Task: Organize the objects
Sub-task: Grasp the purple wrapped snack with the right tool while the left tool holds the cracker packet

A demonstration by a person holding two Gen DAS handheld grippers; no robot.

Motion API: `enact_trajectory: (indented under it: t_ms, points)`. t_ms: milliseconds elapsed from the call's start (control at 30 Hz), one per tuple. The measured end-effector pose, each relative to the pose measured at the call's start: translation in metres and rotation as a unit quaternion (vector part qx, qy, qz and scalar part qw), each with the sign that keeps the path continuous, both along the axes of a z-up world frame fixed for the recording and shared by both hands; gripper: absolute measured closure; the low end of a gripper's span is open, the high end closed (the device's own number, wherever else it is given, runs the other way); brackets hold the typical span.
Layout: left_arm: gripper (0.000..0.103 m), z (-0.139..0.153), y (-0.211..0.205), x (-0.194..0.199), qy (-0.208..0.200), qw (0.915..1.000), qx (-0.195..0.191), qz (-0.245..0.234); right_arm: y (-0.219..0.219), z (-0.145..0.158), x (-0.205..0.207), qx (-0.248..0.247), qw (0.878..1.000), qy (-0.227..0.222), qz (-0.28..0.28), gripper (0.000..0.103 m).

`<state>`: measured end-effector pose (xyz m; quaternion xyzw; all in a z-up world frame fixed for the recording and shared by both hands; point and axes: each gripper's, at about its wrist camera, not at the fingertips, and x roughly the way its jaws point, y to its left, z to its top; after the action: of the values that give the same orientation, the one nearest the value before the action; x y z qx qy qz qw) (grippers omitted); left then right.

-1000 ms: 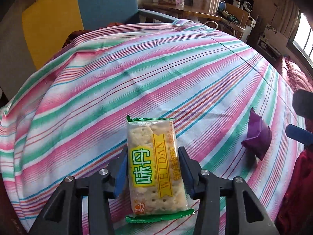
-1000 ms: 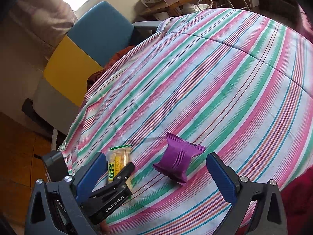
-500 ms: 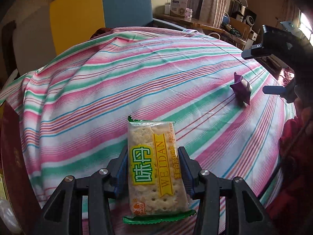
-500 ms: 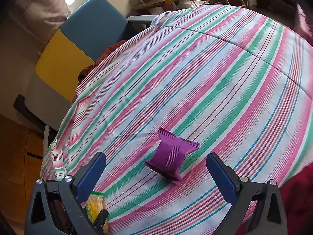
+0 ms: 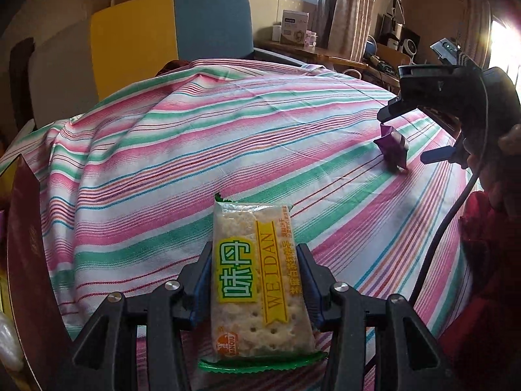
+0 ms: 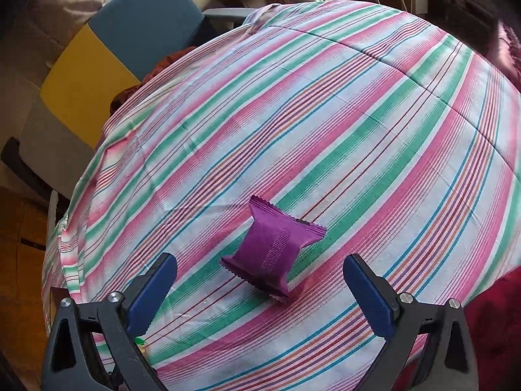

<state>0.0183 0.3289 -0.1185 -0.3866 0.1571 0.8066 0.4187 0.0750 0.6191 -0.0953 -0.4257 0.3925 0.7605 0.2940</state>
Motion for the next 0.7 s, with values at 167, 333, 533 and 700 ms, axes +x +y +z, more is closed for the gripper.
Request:
enact_trajectory:
  t_ms: [167, 333, 533, 700]
  points:
    - [0.055, -0.001, -0.002, -0.001, -0.006, 0.9999, 0.008, 0.000, 0.007, -0.012, 0.000, -0.025, 0.999, -0.018, -0.011, 0.009]
    - [0.055, -0.001, -0.005, -0.004, -0.014, 0.9998, 0.017, -0.001, 0.012, -0.012, -0.013, -0.004, 0.998, -0.055, -0.017, 0.016]
    - [0.055, -0.002, -0.006, -0.005, -0.016, 0.9997, 0.021, -0.001, 0.002, -0.020, -0.036, 0.011, 0.998, -0.050, 0.043, 0.066]
    - [0.055, -0.002, -0.006, -0.005, -0.015, 0.9997, 0.020, 0.000, -0.026, -0.018, -0.058, 0.032, 0.989, -0.043, 0.139, 0.067]
